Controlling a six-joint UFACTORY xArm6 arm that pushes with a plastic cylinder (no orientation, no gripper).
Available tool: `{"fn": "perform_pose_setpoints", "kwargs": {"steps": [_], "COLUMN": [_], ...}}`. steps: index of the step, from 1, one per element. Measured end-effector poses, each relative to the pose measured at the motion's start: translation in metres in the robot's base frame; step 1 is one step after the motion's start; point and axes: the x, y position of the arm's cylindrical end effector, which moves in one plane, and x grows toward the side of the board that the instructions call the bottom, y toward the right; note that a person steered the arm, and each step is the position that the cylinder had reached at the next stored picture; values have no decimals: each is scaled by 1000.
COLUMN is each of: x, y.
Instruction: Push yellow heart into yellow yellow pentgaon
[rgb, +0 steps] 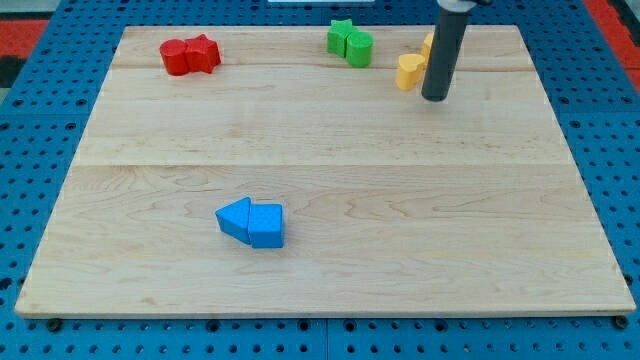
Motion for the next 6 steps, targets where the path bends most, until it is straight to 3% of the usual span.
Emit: {"fn": "perform_pose_setpoints", "kwargs": {"steps": [1,3,4,5,6], "x": [-37,-60,-55,-5,1], "y": [-55,-13,-14,-31,12]}}
